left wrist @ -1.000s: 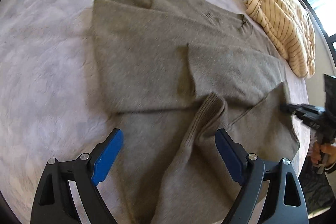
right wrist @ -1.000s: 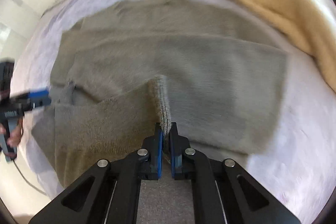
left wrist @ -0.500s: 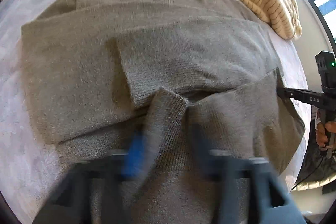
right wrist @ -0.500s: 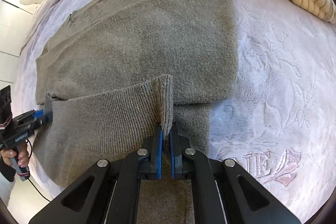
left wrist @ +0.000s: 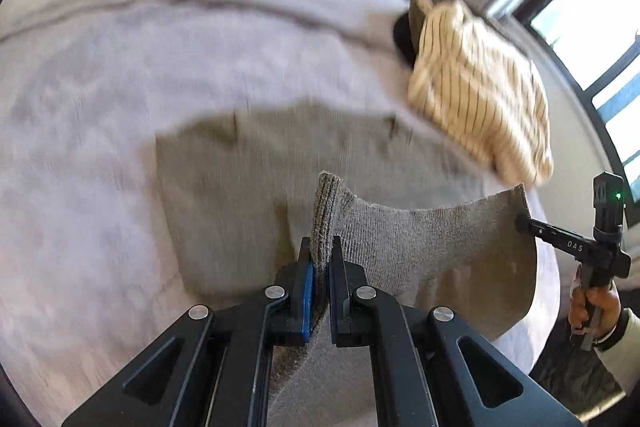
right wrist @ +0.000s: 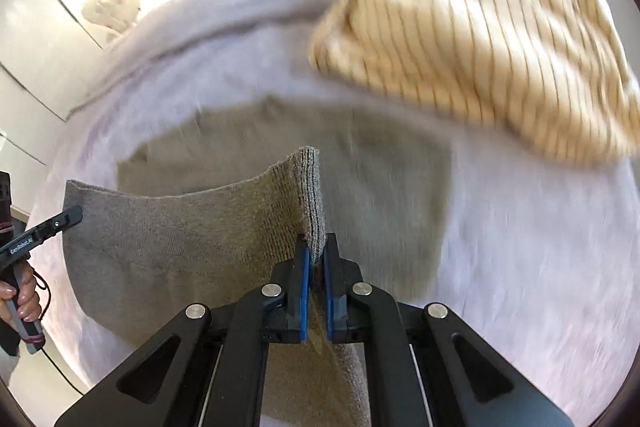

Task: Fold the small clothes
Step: 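Lay the hem over the collar with both tools and release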

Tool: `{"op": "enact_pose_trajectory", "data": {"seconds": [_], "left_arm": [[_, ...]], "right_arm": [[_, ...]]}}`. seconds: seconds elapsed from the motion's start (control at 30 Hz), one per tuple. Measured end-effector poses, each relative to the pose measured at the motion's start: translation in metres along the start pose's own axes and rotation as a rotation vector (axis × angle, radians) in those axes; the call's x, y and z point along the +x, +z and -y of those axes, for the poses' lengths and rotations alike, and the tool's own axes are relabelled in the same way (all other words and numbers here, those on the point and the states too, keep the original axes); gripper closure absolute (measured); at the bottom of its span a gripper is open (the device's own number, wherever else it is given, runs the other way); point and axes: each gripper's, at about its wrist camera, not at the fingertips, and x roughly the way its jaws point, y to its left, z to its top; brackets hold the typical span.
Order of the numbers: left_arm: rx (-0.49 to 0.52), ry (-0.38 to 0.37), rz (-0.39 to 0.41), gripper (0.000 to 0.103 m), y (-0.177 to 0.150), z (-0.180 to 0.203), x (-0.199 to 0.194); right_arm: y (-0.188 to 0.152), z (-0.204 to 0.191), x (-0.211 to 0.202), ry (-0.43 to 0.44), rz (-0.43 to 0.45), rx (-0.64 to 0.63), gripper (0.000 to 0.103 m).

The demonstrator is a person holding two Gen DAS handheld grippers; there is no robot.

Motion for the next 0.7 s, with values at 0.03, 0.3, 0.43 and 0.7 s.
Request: {"op": "enact_pose_trajectory", "data": {"seconds": [0.03, 0.3, 0.43, 0.7], "left_arm": [[0.007, -0.001, 0.022, 0.096, 0.01, -0.002, -0.003], [-0.042, 0.132, 0.102, 0.096, 0.07, -0.035, 0.051], [-0.044, 0.24, 0.027, 0.096, 0.068, -0.05, 0.106], [-0.091, 0.294, 0.009, 0.096, 0.062, -0.071, 0.137]], "right_arm": [[0.012, -0.004, 0.004, -0.003, 0.014, -0.015, 0.096], [0.071, 0.008, 0.09, 0.002, -0.02, 0.017, 0.096], [0.059, 0.014, 0.152, -0.066, -0.109, 0.009, 0.096], [0.053, 0.022, 0.156, -0.094, -0.094, 0.063, 0.097]]}}
